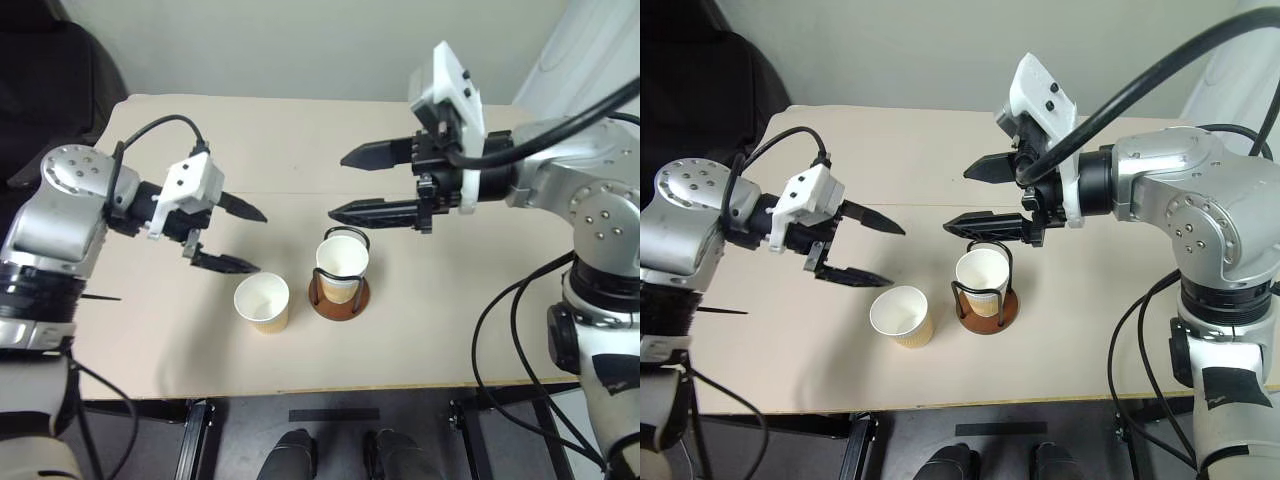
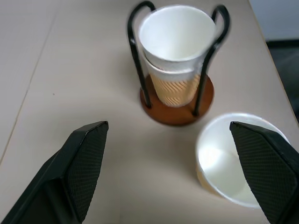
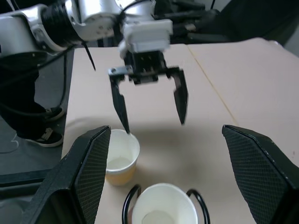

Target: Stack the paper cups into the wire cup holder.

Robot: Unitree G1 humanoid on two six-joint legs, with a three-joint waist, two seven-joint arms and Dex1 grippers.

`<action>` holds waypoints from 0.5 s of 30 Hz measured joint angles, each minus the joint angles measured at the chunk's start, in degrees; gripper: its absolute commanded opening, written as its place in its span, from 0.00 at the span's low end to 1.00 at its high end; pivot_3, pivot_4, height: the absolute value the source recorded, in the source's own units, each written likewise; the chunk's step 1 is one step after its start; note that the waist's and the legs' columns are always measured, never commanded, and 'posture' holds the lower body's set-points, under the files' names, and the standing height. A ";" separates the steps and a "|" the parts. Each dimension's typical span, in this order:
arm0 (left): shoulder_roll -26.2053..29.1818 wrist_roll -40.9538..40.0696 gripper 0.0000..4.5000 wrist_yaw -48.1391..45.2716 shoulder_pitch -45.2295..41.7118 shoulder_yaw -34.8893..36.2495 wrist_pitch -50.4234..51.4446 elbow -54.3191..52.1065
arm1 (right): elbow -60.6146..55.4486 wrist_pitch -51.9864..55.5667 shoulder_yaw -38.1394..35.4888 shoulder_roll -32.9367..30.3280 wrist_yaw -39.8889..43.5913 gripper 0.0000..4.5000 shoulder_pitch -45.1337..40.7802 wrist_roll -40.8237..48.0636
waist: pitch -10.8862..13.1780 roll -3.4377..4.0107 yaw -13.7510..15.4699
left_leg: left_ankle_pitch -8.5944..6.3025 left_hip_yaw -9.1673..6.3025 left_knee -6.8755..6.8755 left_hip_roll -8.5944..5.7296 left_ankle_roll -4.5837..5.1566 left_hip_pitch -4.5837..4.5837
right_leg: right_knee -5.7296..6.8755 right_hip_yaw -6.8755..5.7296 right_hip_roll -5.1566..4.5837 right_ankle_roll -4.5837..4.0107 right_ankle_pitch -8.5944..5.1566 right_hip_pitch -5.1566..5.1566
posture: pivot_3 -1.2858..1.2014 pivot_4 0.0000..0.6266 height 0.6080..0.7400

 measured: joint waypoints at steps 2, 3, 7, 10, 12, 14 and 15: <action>1.87 -1.24 1.00 0.00 1.10 -0.83 -0.40 -1.89 | -0.28 -0.23 0.01 -0.81 -0.11 0.86 0.97 0.70 | 0.00 0.00 0.03 | 0.00 0.00 -0.01 0.00 -0.01 0.00 | 0.01 0.00 0.00 0.00 0.00 0.00 | 0.52 0.24 1.00; 2.79 -2.30 1.00 -0.01 1.51 -1.08 -0.44 -3.06 | -0.68 -0.97 0.13 -1.40 -0.11 0.86 1.80 0.80 | 0.00 0.00 0.06 | 0.00 0.00 -0.01 0.00 -0.01 0.00 | 0.02 -0.01 0.00 0.00 0.00 0.00 | 0.52 0.24 1.00; 6.23 -5.94 1.00 -0.01 1.82 -1.56 -0.54 -7.49 | -1.84 -5.41 1.19 -4.02 1.36 0.86 4.55 0.86 | 0.00 0.00 0.06 | 0.00 0.00 0.01 -0.01 0.00 0.00 | 0.01 0.01 -0.02 0.00 0.00 0.02 | 0.52 0.24 1.00; 8.56 -8.55 1.00 -0.01 3.01 -1.81 -0.60 -9.95 | -3.41 -9.94 3.16 -8.86 5.06 0.86 7.12 0.64 | 0.00 0.00 0.06 | 0.00 0.00 -0.06 0.00 -0.01 0.00 | 0.01 0.01 -0.02 0.00 0.00 0.02 | 0.52 0.24 1.00; 9.28 -9.68 1.00 -0.01 3.19 -2.18 -0.73 -10.53 | -4.26 -12.07 3.99 -11.66 7.81 0.86 8.61 0.83 | 0.00 0.00 0.05 | 0.00 0.00 -0.05 0.00 -0.01 0.01 | 0.05 0.01 -0.02 0.00 0.00 0.02 | 0.52 0.24 1.00; 10.66 -10.32 1.00 -0.01 3.18 -2.99 -1.38 -10.58 | -5.51 -12.77 4.34 -14.41 10.31 0.86 9.70 1.56 | 0.00 0.00 0.00 | 0.01 0.00 -0.05 0.01 -0.02 0.01 | 0.06 0.01 -0.01 0.00 0.00 0.02 | 0.52 0.24 1.00; 11.35 -10.58 1.00 -0.01 3.17 -3.26 -1.61 -10.51 | -6.01 -12.82 4.41 -15.41 11.23 0.86 10.05 2.11 | 0.00 0.00 -0.03 | 0.01 0.00 -0.05 0.01 -0.02 0.01 | 0.06 0.02 -0.01 0.00 0.00 0.02 | 0.52 0.24 1.00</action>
